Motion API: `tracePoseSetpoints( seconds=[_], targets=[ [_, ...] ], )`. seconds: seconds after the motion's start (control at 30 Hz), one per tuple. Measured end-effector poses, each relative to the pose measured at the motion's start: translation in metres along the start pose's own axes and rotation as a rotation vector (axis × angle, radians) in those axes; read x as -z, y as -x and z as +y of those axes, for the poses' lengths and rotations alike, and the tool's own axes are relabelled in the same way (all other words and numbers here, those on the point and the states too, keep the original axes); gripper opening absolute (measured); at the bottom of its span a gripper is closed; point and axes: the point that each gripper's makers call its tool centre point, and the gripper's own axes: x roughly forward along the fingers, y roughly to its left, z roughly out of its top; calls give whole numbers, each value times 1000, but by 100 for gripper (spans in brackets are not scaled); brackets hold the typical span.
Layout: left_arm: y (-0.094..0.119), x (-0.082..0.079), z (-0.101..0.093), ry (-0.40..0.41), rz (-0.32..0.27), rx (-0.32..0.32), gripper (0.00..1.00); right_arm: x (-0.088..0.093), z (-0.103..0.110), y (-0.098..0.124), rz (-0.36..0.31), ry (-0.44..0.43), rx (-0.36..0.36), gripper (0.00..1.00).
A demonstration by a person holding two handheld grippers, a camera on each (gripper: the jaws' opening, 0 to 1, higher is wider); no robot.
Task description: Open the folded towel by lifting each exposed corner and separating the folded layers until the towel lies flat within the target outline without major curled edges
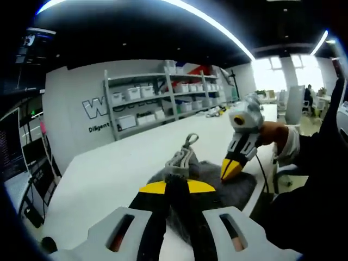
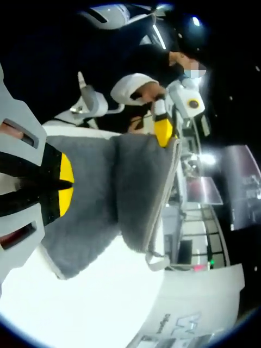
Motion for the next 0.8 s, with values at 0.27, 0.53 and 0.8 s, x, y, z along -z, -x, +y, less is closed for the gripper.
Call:
tracePoseSetpoints(
  seconds=[0.27, 0.53, 0.8],
  targets=[
    [9, 5, 12, 5, 13, -44, 11, -1, -1, -2, 18, 17, -23, 0],
    [21, 15, 25, 13, 37, -95, 11, -3, 0, -7, 32, 49, -49, 0],
    [31, 26, 33, 17, 64, -144, 11, -7, -3, -12, 36, 95, -58, 0]
  ],
)
